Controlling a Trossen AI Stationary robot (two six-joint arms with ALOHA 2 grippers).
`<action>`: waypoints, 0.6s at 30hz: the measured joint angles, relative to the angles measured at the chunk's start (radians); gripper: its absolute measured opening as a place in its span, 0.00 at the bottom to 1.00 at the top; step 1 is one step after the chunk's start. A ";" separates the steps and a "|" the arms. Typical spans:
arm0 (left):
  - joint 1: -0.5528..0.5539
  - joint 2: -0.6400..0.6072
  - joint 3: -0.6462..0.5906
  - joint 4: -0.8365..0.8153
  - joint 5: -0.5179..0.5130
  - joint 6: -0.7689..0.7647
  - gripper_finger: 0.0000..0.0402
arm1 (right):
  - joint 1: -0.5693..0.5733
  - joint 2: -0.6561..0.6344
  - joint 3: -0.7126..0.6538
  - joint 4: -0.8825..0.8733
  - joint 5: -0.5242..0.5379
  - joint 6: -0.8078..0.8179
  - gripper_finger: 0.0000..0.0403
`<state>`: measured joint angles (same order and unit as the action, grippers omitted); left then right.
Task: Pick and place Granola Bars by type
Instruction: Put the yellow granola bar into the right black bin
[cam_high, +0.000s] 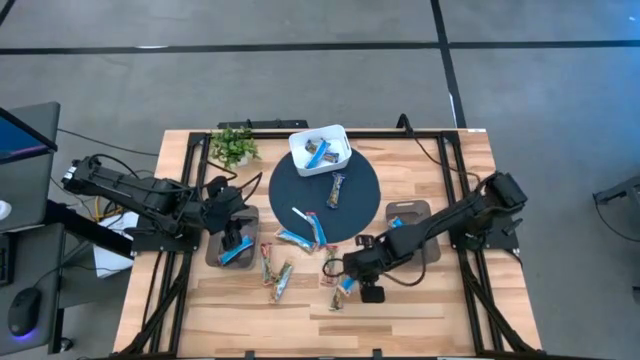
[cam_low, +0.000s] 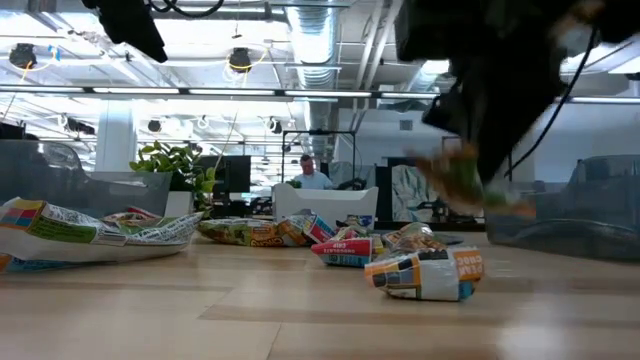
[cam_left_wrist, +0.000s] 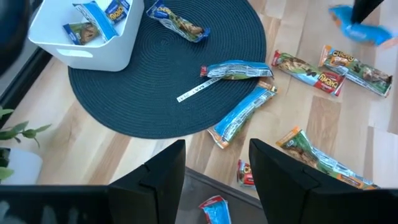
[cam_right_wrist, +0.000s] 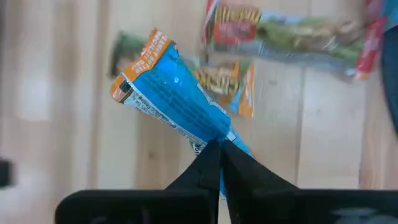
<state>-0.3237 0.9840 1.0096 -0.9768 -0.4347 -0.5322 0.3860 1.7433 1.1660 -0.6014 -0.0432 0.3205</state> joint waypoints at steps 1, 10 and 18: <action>0.000 0.000 0.000 0.000 0.000 0.005 0.43 | -0.004 -0.025 0.000 -0.015 0.001 0.020 0.00; 0.000 0.000 0.000 0.000 -0.075 0.017 0.43 | -0.036 -0.289 0.002 -0.298 0.145 0.257 0.00; 0.000 0.000 0.000 0.000 -0.152 0.027 0.43 | -0.068 -0.473 0.002 -0.753 0.229 0.650 0.00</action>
<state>-0.3237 0.9836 1.0096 -0.9768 -0.5865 -0.5051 0.3183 1.2705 1.1679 -1.3541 0.1857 0.9705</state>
